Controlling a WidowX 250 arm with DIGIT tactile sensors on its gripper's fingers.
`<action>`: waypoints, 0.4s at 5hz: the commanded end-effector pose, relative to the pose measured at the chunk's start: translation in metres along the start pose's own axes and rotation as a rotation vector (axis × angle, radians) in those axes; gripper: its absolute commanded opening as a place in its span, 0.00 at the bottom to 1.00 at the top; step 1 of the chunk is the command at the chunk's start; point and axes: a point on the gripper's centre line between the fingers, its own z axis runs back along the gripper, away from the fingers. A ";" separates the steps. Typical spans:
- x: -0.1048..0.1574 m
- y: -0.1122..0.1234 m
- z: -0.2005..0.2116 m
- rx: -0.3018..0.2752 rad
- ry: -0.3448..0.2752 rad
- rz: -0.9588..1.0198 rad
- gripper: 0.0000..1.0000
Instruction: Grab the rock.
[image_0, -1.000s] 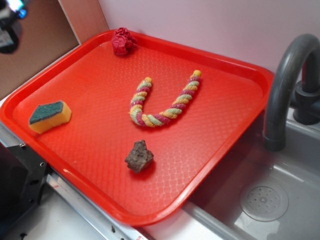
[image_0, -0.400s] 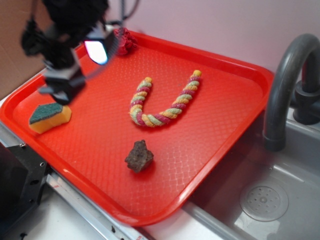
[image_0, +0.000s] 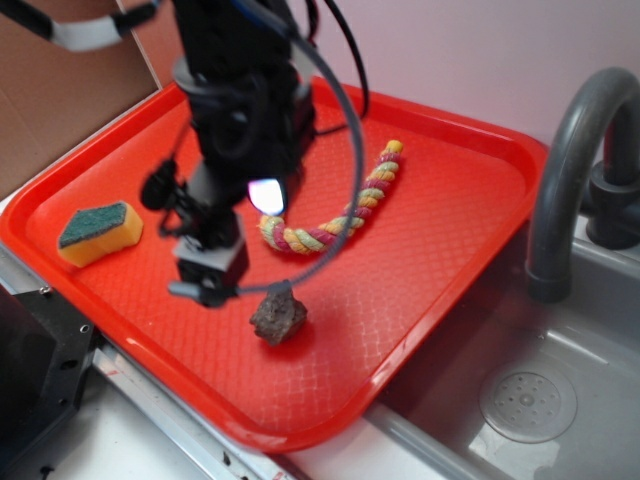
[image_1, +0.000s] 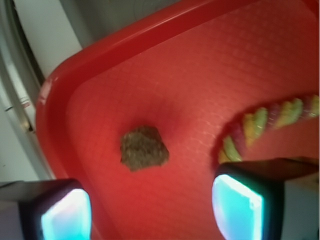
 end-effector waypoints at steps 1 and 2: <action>0.008 -0.009 -0.030 0.005 0.048 0.011 1.00; 0.009 -0.013 -0.047 0.010 0.084 0.008 1.00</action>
